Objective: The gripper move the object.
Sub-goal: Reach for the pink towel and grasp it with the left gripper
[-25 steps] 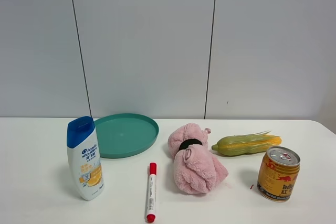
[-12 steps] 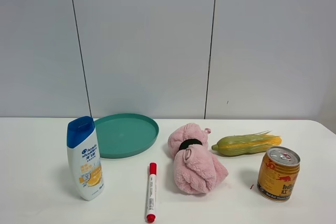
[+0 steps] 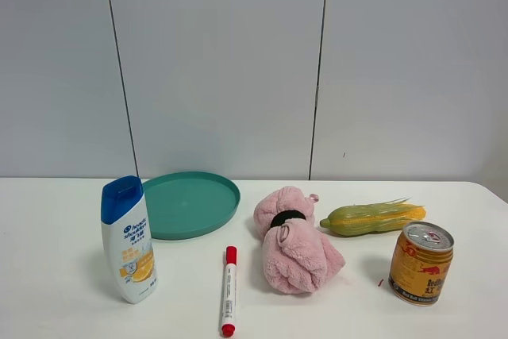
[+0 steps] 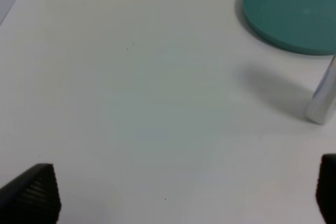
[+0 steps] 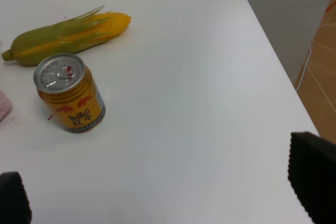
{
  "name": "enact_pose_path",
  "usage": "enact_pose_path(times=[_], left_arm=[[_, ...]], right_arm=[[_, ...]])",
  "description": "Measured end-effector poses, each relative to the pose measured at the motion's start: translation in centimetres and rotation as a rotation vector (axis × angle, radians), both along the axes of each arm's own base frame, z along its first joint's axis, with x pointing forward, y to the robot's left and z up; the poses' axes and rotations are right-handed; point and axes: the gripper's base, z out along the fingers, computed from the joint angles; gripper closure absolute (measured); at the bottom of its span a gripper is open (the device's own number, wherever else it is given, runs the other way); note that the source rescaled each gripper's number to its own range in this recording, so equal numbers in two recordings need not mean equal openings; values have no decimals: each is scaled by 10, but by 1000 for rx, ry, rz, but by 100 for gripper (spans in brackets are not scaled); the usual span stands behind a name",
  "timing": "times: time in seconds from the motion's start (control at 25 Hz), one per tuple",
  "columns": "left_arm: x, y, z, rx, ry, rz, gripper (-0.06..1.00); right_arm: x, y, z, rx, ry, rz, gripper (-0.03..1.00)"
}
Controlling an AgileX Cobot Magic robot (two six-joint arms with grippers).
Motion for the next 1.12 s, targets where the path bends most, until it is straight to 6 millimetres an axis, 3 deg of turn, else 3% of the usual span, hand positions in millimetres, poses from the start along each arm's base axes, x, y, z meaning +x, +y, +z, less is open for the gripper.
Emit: enact_pose_path(times=[0.8, 1.12], left_arm=[[1, -15, 7, -70, -68, -155, -5], [46, -9, 32, -89, -172, -103, -5]], right_arm=[[0, 0, 0, 0, 0, 0, -3], [0, 0, 0, 0, 0, 0, -3]])
